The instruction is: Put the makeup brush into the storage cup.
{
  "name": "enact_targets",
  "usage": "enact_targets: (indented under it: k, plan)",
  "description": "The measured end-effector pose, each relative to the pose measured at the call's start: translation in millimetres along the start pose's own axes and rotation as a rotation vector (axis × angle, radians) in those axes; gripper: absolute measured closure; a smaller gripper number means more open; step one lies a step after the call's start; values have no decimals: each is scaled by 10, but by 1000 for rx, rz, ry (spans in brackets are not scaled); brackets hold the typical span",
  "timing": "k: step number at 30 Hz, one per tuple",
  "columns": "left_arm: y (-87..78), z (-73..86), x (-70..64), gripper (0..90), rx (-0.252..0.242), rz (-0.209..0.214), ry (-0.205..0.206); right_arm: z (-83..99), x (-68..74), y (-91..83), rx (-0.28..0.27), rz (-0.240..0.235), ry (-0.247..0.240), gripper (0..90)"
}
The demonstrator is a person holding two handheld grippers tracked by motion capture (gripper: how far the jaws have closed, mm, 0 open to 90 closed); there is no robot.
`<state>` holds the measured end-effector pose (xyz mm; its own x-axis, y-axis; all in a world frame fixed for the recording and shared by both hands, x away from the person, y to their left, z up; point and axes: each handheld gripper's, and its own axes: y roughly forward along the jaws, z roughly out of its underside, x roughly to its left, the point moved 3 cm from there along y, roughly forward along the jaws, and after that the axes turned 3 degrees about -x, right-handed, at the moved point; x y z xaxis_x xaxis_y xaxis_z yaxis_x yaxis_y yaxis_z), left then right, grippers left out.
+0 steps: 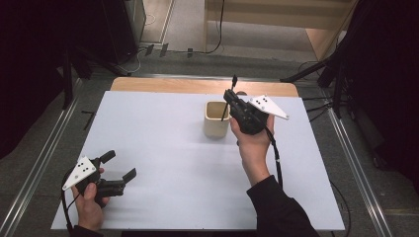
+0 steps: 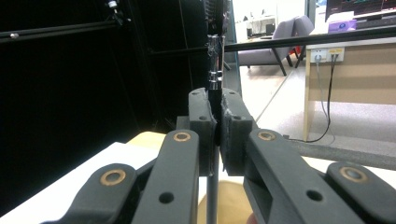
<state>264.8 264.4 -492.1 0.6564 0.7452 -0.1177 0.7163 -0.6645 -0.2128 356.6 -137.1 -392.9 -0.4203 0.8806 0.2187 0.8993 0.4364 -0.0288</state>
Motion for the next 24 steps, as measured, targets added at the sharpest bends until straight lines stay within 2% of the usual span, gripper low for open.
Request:
enact_targets:
  k: [11,17,22,24]
  plan:
    - [2,1,-1,0,0,4,-2,-25,-67,147,-4,20,-21,865]
    - [4,2,1,0,-1,6,-3,46,-129,220,16,32,-37,865]
    - [8,2,-2,0,-2,9,-3,110,-167,283,17,28,-68,864]
    - [8,2,-3,0,-2,10,-3,139,-175,304,22,25,-65,864]
